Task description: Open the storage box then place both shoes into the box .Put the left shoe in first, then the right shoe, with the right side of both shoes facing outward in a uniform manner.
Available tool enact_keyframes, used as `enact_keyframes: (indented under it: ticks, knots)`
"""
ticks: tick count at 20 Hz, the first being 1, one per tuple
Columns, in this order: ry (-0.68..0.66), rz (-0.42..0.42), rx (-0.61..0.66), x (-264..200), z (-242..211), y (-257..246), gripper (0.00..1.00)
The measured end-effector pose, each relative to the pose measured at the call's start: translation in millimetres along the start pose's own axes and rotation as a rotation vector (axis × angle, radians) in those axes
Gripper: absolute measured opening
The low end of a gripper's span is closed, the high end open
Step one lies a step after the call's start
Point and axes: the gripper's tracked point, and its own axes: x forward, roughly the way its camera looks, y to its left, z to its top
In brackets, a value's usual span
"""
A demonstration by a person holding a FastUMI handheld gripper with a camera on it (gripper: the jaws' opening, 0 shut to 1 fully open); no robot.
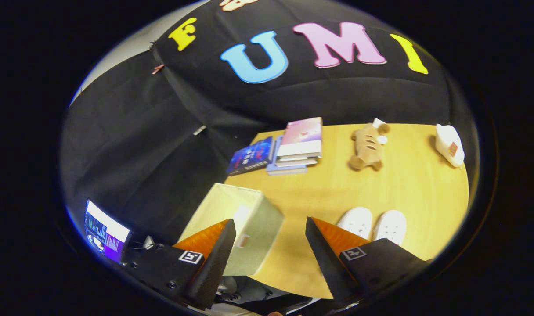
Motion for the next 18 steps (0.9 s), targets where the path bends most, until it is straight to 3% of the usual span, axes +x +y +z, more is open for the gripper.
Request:
enact_keyframes:
  ticks: [8, 13, 15, 18]
  knots:
    - [0.159, -0.195, 0.110, 18, -46, -108, 0.97]
    - [0.310, -0.268, 0.097, 41, -94, -144, 0.93]
    - [0.359, -0.274, 0.114, 53, -111, -150, 0.85]
    - [0.402, -0.284, 0.142, 69, -122, -158, 0.85]
